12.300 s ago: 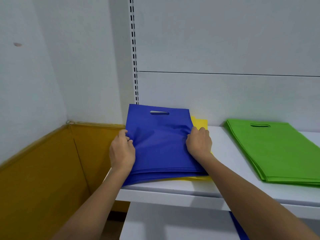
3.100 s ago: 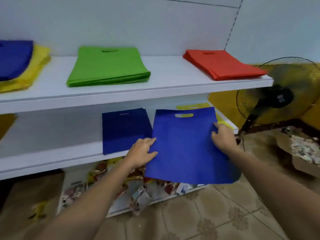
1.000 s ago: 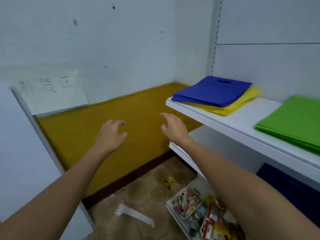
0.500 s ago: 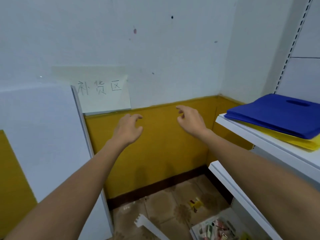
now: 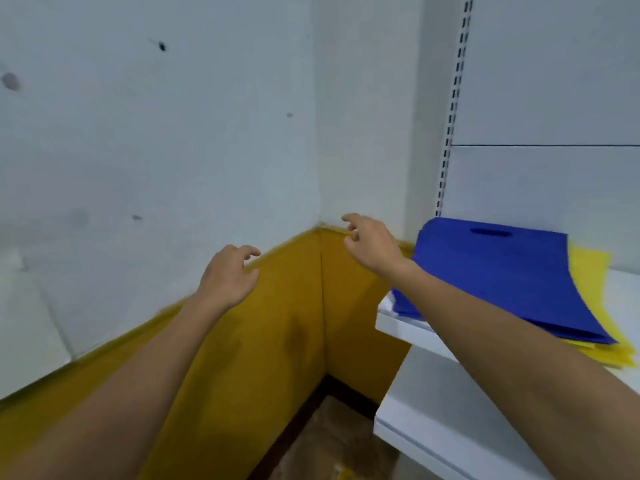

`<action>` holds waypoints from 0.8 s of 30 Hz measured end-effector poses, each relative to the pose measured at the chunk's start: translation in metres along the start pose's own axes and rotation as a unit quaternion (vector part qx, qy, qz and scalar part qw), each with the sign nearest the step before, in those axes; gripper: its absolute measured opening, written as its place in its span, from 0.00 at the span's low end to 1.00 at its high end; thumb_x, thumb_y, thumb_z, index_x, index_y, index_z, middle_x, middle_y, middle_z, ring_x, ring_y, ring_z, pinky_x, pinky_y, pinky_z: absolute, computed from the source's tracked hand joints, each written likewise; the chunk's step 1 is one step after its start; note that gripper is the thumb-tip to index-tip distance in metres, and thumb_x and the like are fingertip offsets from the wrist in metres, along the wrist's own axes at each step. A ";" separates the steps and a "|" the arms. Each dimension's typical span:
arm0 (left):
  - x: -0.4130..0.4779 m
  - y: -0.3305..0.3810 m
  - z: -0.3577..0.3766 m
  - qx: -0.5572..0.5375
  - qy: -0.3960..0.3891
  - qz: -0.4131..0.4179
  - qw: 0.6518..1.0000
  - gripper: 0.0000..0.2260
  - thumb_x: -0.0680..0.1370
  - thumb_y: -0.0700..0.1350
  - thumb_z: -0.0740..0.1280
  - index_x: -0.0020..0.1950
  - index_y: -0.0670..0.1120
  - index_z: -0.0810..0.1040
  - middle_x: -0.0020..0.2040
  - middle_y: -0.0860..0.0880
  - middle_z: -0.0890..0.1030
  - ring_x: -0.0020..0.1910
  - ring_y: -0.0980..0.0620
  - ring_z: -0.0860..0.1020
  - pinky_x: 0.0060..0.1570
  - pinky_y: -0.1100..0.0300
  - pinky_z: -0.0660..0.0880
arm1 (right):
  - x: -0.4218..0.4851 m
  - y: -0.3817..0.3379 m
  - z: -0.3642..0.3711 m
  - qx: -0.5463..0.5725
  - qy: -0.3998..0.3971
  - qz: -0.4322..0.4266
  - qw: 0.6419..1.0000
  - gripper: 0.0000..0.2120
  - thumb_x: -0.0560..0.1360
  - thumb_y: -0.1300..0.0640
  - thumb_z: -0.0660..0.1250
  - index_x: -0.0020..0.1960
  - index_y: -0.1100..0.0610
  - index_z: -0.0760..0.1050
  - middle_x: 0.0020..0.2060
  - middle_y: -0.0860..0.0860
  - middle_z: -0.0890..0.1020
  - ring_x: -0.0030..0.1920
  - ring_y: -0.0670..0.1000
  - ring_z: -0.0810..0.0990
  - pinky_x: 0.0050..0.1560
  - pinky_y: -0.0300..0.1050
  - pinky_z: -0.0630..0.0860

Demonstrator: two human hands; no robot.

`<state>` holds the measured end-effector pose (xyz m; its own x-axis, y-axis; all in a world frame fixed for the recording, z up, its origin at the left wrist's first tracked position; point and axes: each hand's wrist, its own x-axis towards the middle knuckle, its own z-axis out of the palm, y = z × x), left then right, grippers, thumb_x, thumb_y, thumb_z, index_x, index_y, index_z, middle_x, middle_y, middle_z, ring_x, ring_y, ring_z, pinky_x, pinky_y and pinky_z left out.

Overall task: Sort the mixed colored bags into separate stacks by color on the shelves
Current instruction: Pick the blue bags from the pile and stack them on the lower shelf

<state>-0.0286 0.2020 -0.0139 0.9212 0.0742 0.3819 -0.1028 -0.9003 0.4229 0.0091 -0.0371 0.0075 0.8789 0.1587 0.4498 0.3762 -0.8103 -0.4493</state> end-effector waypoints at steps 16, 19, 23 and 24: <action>0.061 0.239 0.151 -0.140 -0.187 0.287 0.929 0.16 0.76 0.43 0.64 0.64 0.45 0.74 0.62 0.43 0.74 0.59 0.46 0.74 0.60 0.55 0.69 | -0.108 0.162 -0.183 -0.201 0.157 0.323 0.911 0.21 0.75 0.61 0.60 0.68 0.56 0.69 0.62 0.54 0.76 0.62 0.57 0.73 0.58 0.49 0.70; 0.063 0.235 0.168 -0.113 -0.196 0.249 0.942 0.17 0.77 0.46 0.63 0.66 0.45 0.72 0.63 0.41 0.74 0.61 0.43 0.73 0.60 0.53 0.69 | -0.120 0.169 -0.175 -0.202 0.163 0.329 0.908 0.21 0.74 0.62 0.60 0.67 0.57 0.69 0.62 0.56 0.76 0.61 0.57 0.73 0.58 0.48 0.70; 0.066 0.217 0.183 -0.045 -0.185 0.196 0.962 0.21 0.78 0.51 0.59 0.69 0.43 0.68 0.65 0.39 0.72 0.63 0.40 0.70 0.62 0.52 0.67 | -0.111 0.178 -0.155 -0.195 0.086 0.358 0.909 0.21 0.77 0.59 0.60 0.69 0.61 0.65 0.64 0.60 0.72 0.64 0.60 0.70 0.61 0.49 0.68; 0.060 0.215 0.185 -0.029 -0.190 0.199 0.961 0.22 0.79 0.52 0.58 0.69 0.43 0.67 0.65 0.39 0.72 0.63 0.40 0.69 0.62 0.52 0.67 | -0.109 0.180 -0.147 -0.196 0.033 0.379 0.904 0.22 0.78 0.55 0.59 0.69 0.63 0.63 0.65 0.62 0.70 0.65 0.60 0.69 0.62 0.50 0.67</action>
<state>0.0739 -0.0665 -0.0524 0.8741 -0.4430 0.1992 -0.4857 -0.7991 0.3543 -0.0619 -0.2833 -0.0095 0.8160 -0.5499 0.1784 -0.4715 -0.8116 -0.3450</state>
